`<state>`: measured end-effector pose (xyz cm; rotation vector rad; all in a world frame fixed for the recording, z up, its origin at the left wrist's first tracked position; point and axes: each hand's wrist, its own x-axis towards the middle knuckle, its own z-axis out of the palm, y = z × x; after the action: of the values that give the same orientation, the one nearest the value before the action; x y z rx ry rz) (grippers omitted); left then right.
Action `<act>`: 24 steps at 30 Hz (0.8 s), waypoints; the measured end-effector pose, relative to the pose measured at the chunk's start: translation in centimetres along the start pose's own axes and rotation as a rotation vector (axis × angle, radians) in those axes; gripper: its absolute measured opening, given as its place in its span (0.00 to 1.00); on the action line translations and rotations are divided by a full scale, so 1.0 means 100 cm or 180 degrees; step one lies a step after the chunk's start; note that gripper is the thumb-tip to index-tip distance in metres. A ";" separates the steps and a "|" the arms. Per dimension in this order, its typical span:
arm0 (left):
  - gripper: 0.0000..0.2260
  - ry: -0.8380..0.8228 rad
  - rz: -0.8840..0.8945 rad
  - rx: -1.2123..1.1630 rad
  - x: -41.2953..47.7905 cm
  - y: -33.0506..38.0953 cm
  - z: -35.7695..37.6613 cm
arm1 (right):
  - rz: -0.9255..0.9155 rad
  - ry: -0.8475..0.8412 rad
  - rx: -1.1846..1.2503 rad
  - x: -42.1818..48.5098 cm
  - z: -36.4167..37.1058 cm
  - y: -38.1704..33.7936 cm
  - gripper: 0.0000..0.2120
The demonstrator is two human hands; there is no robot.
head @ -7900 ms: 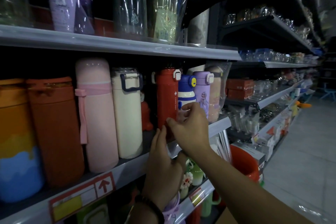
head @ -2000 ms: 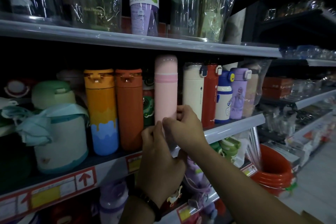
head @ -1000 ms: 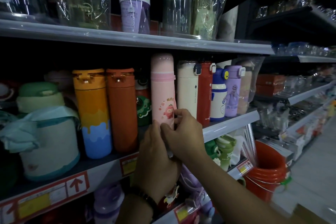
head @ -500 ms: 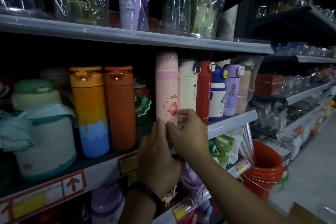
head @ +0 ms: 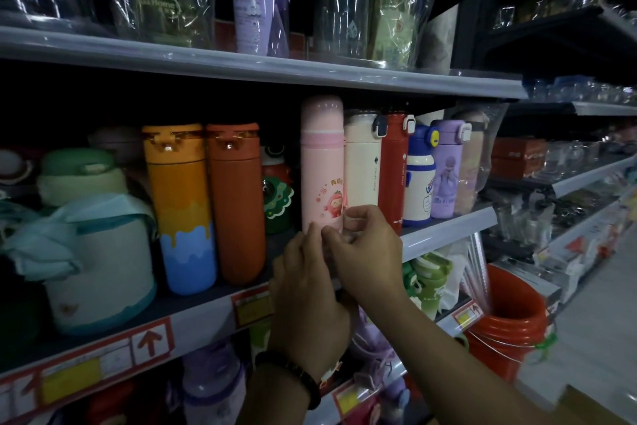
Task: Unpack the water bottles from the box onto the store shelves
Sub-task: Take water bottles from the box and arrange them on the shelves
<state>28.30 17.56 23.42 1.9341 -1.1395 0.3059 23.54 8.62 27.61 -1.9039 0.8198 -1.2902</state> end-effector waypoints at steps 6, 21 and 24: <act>0.29 0.0717 0.0216 -0.0406 -0.009 0.010 -0.028 | -0.0424 0.0048 0.0713 -0.011 -0.002 -0.027 0.06; 0.33 0.1513 -0.0086 0.0261 -0.022 -0.016 -0.072 | 0.0479 -0.1486 0.1888 -0.015 0.060 -0.067 0.31; 0.35 0.1431 -0.0042 0.0117 -0.024 -0.017 -0.068 | 0.0426 -0.1541 0.1806 -0.016 0.060 -0.064 0.18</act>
<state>29.68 24.63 25.27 1.7810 -0.8269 0.7177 29.51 14.68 30.42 -1.5635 0.2805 -0.8088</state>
